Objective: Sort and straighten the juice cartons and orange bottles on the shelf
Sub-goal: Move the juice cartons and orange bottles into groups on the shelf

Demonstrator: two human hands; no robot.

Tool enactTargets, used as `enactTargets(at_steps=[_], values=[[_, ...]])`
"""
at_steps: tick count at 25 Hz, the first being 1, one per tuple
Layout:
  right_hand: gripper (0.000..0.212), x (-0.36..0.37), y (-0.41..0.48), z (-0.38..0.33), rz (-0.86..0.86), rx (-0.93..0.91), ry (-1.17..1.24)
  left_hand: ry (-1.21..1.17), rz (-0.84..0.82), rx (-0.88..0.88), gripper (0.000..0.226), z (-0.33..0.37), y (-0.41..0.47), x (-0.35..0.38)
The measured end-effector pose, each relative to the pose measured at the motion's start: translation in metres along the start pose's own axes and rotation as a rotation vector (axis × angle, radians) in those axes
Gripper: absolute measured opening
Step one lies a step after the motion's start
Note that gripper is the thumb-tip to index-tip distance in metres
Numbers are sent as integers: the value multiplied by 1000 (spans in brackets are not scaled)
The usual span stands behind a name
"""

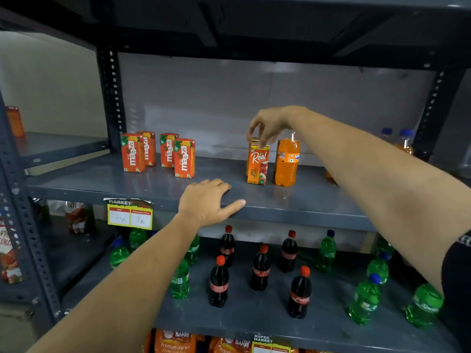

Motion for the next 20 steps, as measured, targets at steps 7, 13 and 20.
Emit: enactTargets(at_steps=[7, 13, 20], values=[[29, -48, -50, 47, 272, 67, -254, -26, -64, 40, 92, 47, 7, 0], [17, -37, -48, 59, 222, 123, -185, -19, -42, 64, 94, 102, 23, 6], [16, -39, -102, 108, 97, 183, -81, -11, -80, 119, 93, 107, 26, 10]])
Point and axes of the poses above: each hand's wrist, its own y-axis towards the middle knuckle, its own x-axis out of the palm, z = x × y, the point moved 10 cm from there along y, towards the middle knuckle
